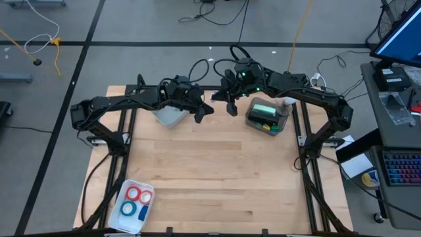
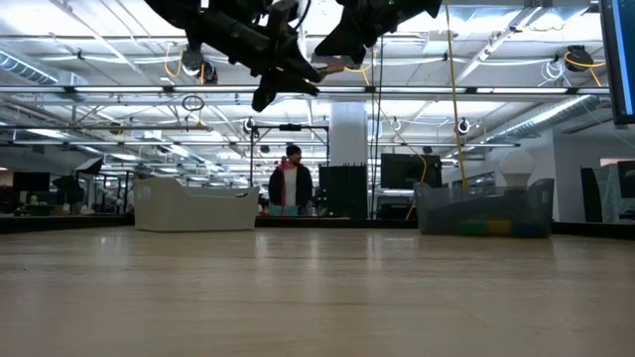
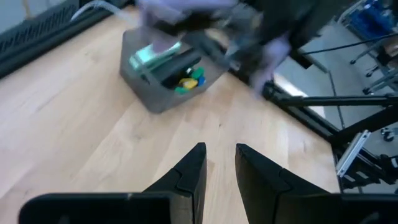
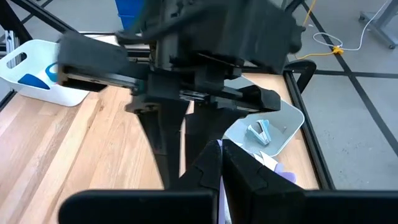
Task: Pick and place Stapler, Stapler remover, tape
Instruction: Put the purple staple remover into the grey bin
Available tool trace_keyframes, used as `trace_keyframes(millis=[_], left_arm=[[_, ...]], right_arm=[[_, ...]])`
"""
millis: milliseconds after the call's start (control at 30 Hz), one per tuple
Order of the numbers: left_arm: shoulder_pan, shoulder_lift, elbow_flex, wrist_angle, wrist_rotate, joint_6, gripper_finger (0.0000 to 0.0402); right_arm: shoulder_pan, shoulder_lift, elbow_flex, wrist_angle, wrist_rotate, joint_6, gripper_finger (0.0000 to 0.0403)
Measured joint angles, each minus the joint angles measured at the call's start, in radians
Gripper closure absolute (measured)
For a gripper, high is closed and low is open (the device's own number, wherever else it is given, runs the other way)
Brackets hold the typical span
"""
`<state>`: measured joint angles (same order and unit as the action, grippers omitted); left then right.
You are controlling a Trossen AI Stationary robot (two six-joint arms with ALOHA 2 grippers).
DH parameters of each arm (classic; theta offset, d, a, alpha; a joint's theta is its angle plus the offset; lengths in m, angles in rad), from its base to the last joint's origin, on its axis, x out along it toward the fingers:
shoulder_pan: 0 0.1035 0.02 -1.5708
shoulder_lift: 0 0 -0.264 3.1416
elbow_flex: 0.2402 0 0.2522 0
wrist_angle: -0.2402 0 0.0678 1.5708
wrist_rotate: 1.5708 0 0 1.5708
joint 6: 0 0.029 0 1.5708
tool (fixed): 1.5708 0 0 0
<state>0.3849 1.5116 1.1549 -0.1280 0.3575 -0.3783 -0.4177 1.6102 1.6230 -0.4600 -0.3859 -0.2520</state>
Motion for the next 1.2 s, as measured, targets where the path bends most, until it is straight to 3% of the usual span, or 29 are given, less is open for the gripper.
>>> trace_keyframes(millis=[433, 667, 800, 933, 1200], left_arm=[[-0.010, 0.000, 0.000, 0.004, -0.020, 0.028, 0.0309], [-0.020, 0.000, 0.000, 0.013, -0.137, 0.017, 0.0229], [-0.021, 0.000, 0.000, 0.057, -0.067, 0.044, 0.0187], [-0.021, 0.000, 0.000, 0.084, 0.030, 0.056, 0.0169], [-0.018, 0.000, 0.000, 0.078, 0.028, 0.079, 0.0167]], right_arm=[[0.000, 0.000, 0.000, -0.009, 0.000, -0.004, 0.0403], [0.000, 0.000, 0.000, -0.011, 0.000, -0.015, 0.0403], [0.000, 0.000, 0.000, -0.030, 0.001, -0.030, 0.0403], [0.000, 0.000, 0.000, -0.047, 0.050, -0.055, 0.0403], [0.006, 0.000, 0.000, -0.067, 0.048, -0.059, 0.0403]])
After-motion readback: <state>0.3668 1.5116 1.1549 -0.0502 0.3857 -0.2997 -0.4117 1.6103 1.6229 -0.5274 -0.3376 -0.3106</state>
